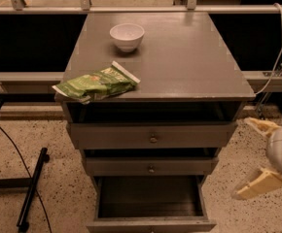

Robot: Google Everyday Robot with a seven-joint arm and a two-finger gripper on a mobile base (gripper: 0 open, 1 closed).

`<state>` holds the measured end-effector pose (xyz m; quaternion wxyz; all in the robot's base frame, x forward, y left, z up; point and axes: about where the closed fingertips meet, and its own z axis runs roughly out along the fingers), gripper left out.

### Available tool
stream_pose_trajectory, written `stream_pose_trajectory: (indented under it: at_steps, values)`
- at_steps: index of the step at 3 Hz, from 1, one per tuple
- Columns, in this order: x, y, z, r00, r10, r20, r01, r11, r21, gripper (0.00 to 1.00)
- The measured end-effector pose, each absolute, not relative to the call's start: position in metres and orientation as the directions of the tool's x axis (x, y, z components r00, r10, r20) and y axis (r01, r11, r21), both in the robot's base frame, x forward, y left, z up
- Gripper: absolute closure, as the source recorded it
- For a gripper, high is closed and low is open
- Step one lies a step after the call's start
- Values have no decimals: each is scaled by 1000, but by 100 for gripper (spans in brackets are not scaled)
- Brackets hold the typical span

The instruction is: Close bottom drawer

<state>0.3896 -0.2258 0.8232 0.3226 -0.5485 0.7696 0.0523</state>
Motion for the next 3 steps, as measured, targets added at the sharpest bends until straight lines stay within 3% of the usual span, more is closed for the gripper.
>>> stream_pose_trajectory:
  at_steps: [2,3]
  values:
    - [421,-214,679,-108,-683,-723,-865,423,-271,0]
    - [419,-212,673,-100,-685,-722,-874,407,-265,0]
